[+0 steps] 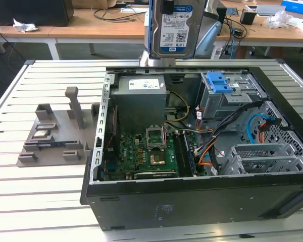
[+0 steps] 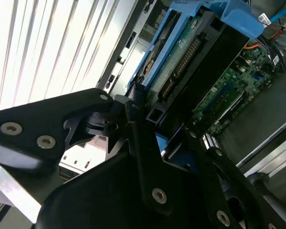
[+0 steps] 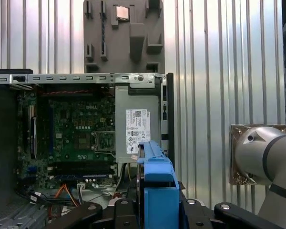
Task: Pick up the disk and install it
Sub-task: 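Pick up the disk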
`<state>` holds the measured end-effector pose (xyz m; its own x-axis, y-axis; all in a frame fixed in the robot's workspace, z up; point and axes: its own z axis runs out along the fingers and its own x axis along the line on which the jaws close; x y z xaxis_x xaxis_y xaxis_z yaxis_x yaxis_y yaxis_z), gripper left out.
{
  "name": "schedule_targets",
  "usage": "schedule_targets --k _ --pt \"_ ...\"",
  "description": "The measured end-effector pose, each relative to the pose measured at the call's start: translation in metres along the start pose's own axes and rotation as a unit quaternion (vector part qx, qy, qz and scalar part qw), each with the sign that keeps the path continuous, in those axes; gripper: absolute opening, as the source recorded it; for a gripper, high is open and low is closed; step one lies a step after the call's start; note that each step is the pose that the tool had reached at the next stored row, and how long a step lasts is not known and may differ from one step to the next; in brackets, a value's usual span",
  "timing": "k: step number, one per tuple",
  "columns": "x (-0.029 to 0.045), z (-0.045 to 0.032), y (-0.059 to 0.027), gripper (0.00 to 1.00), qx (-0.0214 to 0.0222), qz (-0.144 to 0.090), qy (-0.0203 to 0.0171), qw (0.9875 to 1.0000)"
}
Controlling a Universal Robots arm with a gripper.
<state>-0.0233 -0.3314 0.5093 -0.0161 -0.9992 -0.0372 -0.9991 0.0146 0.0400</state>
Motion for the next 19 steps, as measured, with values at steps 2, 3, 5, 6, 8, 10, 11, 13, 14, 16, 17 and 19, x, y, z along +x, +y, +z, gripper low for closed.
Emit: schedule_targets --k 2,3,5,6,8,10,11,13,14,16,17,19 --pt "0.0017 -0.0001 -0.0023 0.37 0.0 0.0 0.0 1.0" --pt "0.0025 -0.0002 -0.0033 0.37 0.0 0.0 0.0 1.0" --pt "0.0041 -0.0003 -0.0052 0.37 0.0 0.0 0.0 1.0" --pt "0.0049 -0.0003 -0.0063 0.37 0.0 0.0 0.0 1.0" --pt "0.0067 -0.0005 -0.0087 0.37 0.0 0.0 0.0 1.0" --pt "0.0081 -0.0006 -0.0107 0.37 0.0 0.0 0.0 1.0" --pt "0.0092 -0.0007 -0.0122 0.37 0.0 0.0 0.0 1.0" --pt "0.0119 -0.0009 -0.0161 0.37 0.0 0.0 0.0 1.0" --pt "0.0133 -0.0009 -0.0183 0.37 0.0 0.0 0.0 1.0" --pt "0.0151 -0.0011 -0.0207 0.37 0.0 0.0 0.0 1.0" --pt "0.0159 -0.0011 -0.0218 0.37 0.0 0.0 0.0 1.0" --pt "0.0173 -0.0012 -0.0237 0.37 0.0 0.0 0.0 1.0"
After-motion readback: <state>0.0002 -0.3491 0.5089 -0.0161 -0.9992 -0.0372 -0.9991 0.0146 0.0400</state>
